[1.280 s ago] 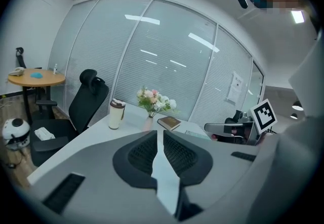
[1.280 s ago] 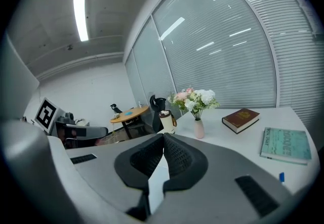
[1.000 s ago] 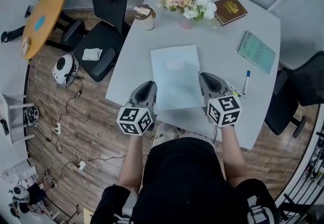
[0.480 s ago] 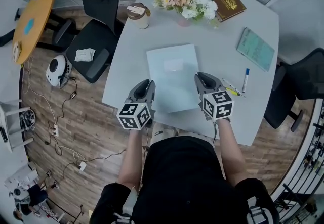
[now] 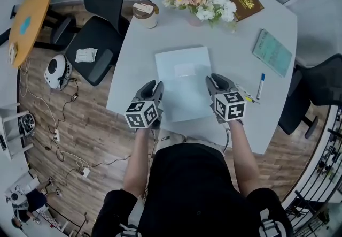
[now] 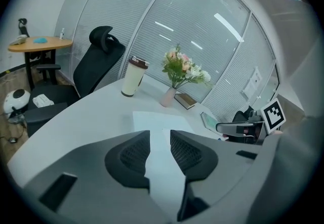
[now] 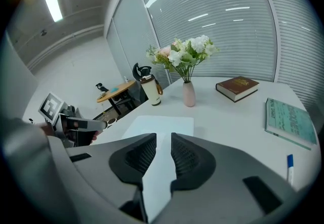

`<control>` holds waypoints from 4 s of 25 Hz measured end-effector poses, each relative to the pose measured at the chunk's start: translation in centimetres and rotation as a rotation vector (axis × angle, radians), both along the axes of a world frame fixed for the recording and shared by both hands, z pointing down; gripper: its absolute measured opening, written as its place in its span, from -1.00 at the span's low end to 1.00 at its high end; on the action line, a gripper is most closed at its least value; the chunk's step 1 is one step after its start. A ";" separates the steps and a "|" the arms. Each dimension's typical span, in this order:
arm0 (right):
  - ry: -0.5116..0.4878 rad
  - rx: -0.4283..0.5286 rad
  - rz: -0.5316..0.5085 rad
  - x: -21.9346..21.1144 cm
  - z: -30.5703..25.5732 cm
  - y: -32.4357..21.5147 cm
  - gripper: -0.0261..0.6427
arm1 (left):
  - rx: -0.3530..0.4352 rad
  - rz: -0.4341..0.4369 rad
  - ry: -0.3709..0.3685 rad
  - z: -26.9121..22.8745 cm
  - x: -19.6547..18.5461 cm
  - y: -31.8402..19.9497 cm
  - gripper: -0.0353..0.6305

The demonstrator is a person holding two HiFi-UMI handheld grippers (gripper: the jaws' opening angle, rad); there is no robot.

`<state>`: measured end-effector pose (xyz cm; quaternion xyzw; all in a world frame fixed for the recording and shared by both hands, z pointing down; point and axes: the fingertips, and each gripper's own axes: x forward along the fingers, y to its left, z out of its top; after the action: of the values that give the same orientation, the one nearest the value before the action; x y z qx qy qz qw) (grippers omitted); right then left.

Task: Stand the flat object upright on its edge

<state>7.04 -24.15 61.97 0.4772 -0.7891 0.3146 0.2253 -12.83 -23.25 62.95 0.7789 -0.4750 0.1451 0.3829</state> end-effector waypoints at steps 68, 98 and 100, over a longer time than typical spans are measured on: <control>-0.038 -0.249 0.048 0.9 10.5 -6.4 -0.22 | -0.231 -0.003 0.118 9.4 0.1 -5.5 -0.28; -0.066 -0.080 0.036 0.6 3.2 -2.4 -0.33 | -0.114 0.002 0.084 2.9 0.1 -1.3 -0.30; -0.079 -0.067 0.032 0.5 2.5 -2.0 -0.36 | -0.103 0.001 0.081 2.2 -0.1 -0.8 -0.30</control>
<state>7.52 -26.10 64.49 0.4693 -0.7785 0.3629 0.2048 -12.93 -24.01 65.18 0.7636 -0.4508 0.1378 0.4412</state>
